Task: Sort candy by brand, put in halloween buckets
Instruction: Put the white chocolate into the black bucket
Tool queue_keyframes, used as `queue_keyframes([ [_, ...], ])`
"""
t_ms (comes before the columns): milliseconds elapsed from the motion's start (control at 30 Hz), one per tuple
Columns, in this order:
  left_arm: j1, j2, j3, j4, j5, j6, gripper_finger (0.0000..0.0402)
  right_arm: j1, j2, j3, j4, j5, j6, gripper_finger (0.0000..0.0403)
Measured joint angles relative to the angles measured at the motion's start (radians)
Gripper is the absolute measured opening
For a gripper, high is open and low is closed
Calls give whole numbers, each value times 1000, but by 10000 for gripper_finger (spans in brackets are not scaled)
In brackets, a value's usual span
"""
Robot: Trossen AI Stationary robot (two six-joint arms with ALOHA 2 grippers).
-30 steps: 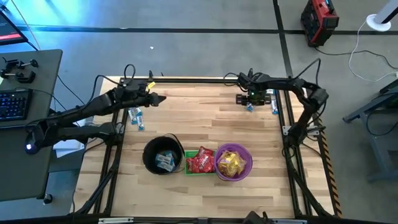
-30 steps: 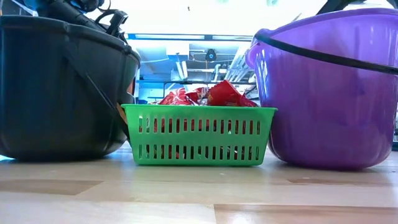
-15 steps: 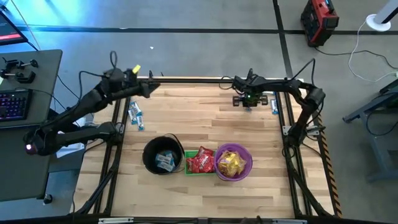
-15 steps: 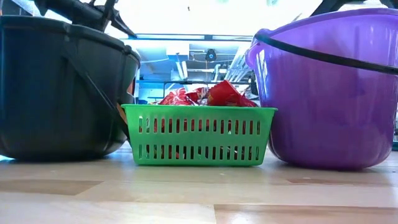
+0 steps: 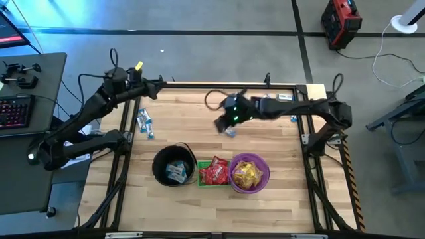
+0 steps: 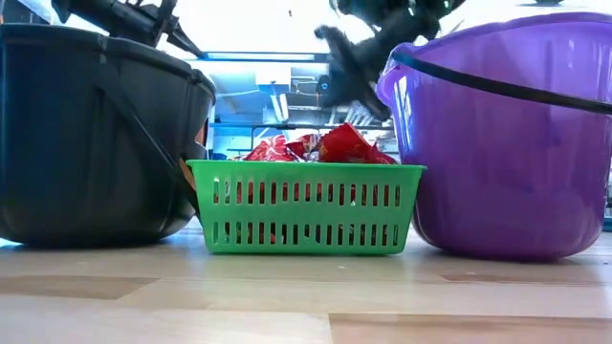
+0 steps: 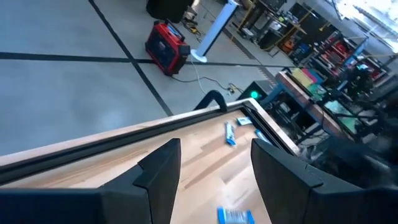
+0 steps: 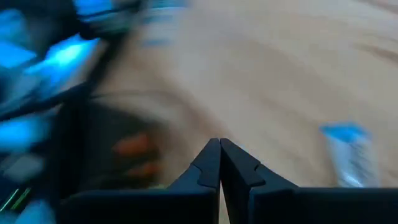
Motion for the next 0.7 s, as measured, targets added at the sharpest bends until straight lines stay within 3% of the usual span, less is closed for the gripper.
queue_keyframes([
  [67, 12, 0, 0, 0, 0, 3, 186, 67, 36, 50, 93, -53, -113, 0],
  [167, 20, 0, 0, -3, 1, 24, 186, 148, 100, 162, 102, -43, -224, 0],
  [333, 23, 0, 0, -17, 9, 31, 186, 163, 211, 361, -250, 157, -253, 0],
  [467, 22, 0, 0, -53, 13, 61, 186, 116, 282, 422, -409, 107, -232, 4],
  [567, 22, 0, 0, -73, 17, 54, 186, 80, 329, 421, -421, 52, -304, 31],
  [700, 22, 0, 0, -83, 30, 42, 186, 25, 406, 421, -448, 47, -403, 105],
])
